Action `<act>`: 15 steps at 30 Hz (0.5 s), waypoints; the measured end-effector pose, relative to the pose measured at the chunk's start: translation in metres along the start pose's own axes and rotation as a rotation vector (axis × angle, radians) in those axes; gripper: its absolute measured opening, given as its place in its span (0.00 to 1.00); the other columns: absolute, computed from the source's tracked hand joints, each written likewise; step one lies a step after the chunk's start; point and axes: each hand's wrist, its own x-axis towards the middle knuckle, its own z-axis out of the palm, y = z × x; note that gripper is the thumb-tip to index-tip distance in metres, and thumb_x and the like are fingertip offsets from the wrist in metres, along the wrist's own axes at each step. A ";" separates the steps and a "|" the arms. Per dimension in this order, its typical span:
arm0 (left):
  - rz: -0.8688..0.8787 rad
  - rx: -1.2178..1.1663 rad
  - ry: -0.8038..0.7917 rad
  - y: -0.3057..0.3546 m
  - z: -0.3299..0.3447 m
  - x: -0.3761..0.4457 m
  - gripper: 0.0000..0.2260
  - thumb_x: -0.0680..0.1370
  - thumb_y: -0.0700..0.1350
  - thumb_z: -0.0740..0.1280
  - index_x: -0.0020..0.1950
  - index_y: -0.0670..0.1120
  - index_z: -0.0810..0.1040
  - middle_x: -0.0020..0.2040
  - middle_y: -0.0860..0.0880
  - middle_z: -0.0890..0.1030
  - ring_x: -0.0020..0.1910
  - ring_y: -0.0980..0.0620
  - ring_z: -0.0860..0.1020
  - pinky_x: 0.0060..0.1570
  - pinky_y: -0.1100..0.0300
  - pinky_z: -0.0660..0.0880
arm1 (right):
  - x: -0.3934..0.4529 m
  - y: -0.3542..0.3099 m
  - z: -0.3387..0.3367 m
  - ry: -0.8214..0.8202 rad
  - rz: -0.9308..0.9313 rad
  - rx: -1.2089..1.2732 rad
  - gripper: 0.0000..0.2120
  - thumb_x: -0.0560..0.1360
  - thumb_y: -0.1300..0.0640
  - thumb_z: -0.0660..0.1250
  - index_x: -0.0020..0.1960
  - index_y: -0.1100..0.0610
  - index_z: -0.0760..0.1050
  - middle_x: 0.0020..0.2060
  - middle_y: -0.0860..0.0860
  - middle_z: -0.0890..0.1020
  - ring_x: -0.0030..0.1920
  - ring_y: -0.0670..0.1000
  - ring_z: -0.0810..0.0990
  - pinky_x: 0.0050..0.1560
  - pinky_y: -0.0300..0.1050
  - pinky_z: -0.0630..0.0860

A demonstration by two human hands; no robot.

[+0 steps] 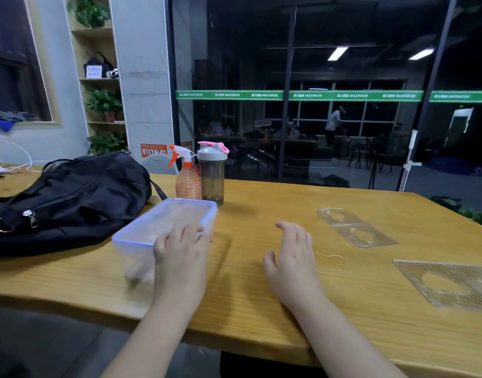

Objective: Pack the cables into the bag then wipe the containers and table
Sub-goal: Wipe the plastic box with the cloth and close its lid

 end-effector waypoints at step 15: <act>-0.036 -0.031 -0.269 -0.064 0.031 0.050 0.20 0.73 0.54 0.61 0.66 0.62 0.67 0.67 0.60 0.67 0.71 0.53 0.55 0.65 0.57 0.40 | 0.002 0.007 -0.003 -0.179 0.144 0.054 0.18 0.77 0.58 0.60 0.66 0.55 0.64 0.63 0.48 0.68 0.64 0.48 0.63 0.62 0.37 0.60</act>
